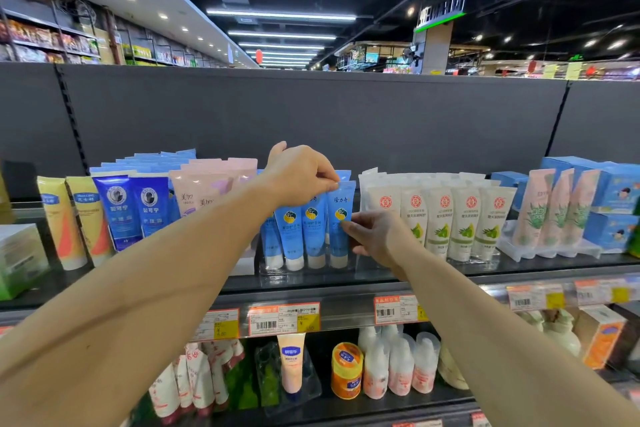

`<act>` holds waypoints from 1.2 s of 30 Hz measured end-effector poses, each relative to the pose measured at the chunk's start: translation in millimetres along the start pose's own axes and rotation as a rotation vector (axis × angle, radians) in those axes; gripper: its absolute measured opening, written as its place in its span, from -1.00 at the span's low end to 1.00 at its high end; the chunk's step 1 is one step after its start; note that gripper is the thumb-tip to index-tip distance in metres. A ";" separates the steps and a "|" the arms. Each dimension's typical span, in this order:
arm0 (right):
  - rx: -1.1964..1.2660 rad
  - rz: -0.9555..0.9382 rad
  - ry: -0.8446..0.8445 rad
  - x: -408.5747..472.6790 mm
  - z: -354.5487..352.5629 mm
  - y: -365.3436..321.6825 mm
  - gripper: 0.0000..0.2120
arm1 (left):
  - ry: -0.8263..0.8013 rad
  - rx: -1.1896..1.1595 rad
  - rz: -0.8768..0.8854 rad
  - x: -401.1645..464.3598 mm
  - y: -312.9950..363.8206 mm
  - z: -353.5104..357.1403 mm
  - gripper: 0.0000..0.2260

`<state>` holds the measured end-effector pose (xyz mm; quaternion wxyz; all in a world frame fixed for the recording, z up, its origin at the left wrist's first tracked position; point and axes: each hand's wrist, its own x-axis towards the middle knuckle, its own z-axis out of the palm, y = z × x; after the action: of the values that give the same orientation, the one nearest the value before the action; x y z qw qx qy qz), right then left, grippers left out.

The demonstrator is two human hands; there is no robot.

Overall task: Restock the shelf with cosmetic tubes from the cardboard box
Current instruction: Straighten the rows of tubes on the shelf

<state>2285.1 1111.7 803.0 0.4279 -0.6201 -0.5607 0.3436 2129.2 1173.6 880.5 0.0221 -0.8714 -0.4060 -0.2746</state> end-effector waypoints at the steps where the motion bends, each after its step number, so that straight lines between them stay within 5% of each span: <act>1: 0.013 -0.001 0.009 -0.3 -0.2 0.7 -0.76 | 0.000 -0.002 0.002 0.4 0.7 0.3 -0.88; 15: -0.265 -0.089 0.035 -7.1 -14.0 -11.1 -0.59 | 0.049 -0.001 0.009 -5.6 -6.4 -10.3 -0.81; 20: -0.344 -0.183 0.206 -16.5 -33.5 -37.7 -0.49 | 0.076 0.029 -0.009 -14.8 -20.0 -31.2 -0.74; 25: -0.345 -0.352 0.357 -16.0 -41.2 -61.1 -0.60 | 0.055 0.052 -0.045 -26.0 -35.3 -43.0 -0.66; 36: -0.652 -0.437 0.198 1.8 -18.7 -58.6 -0.66 | 0.024 0.085 -0.059 -34.7 -43.5 -36.0 -0.77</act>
<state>2278.7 1111.1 864.2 0.3237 -0.6196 -0.7150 -0.0128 2063.3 1169.2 885.8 0.0558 -0.8539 -0.4425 -0.2683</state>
